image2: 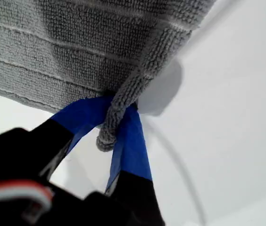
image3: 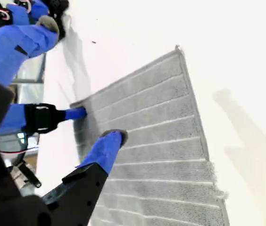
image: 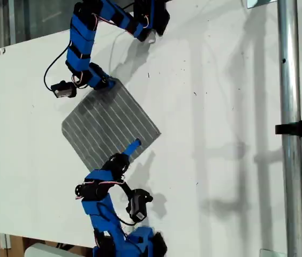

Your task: Grasp corners of a towel and fold twice.

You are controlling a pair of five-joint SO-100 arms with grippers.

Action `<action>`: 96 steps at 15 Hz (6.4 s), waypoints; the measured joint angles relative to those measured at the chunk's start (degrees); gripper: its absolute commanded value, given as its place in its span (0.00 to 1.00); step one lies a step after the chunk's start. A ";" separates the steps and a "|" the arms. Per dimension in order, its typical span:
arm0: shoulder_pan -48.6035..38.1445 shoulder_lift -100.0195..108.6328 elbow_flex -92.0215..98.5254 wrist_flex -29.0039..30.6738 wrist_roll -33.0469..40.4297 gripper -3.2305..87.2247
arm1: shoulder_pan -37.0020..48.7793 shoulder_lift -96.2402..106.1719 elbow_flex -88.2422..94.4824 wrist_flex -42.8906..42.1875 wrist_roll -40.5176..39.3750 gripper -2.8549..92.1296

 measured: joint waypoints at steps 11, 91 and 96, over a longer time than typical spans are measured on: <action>-1.49 -26.28 -3.52 -21.18 -3.69 0.32 | 0.00 0.00 0.00 -0.09 0.00 0.03; -21.36 45.00 48.25 2.11 -9.23 0.03 | -8.88 1.85 -31.55 -8.26 6.77 0.03; -16.52 52.03 72.25 -12.30 -15.47 0.03 | -11.16 -3.60 -25.14 -8.00 8.53 0.03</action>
